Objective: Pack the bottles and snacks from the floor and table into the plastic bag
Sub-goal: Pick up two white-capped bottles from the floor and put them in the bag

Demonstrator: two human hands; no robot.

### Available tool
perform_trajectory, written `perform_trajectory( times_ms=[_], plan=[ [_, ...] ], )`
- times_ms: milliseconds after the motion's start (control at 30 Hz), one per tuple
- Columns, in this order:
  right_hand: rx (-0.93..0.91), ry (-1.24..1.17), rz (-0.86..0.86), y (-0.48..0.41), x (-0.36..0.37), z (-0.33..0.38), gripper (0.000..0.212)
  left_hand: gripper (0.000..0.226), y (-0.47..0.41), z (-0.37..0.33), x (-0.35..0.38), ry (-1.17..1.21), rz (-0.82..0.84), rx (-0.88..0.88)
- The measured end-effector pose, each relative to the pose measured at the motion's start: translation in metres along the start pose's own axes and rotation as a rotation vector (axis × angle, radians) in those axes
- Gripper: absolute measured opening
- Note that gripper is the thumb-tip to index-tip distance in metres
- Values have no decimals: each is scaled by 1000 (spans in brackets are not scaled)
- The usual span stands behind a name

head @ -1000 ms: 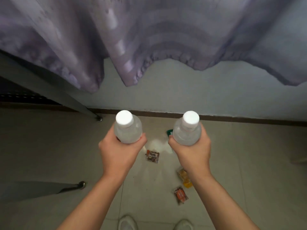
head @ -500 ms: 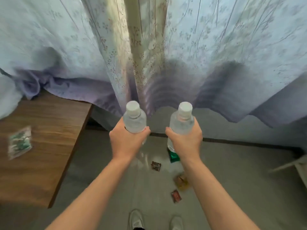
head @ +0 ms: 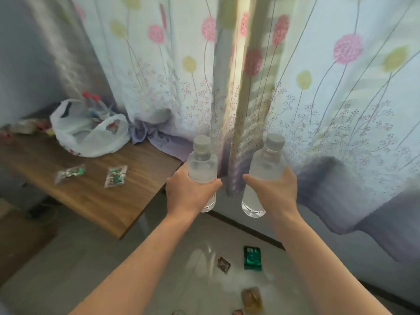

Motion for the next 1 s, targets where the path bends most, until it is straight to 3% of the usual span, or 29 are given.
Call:
perform_trajectory(
  times_ms=[233,500,633,1000],
  plan=[
    [-56,-87,212,29,44,52,42,33,30,-2,-106,-23,-190,-51],
    [-143,-62,437,75,155,100,40,39,49,48,-227,-44,-383,-161],
    [-182,-46,496,98,215,121,53,43,43,81,-280,-53,-431,-191],
    [-196,-146,469,148,381,170,54,47,-32,151,-426,-85,-407,-101]
  ],
)
Point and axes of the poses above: each hand's wrist, its own y-axis away from the middle knuckle, its own x-axis out of the palm, z = x × y, the point moved 10 cm from there along -y, towards the middle knuckle, and after that the axes turned 2 degrees about z, right-handed, at the moved point
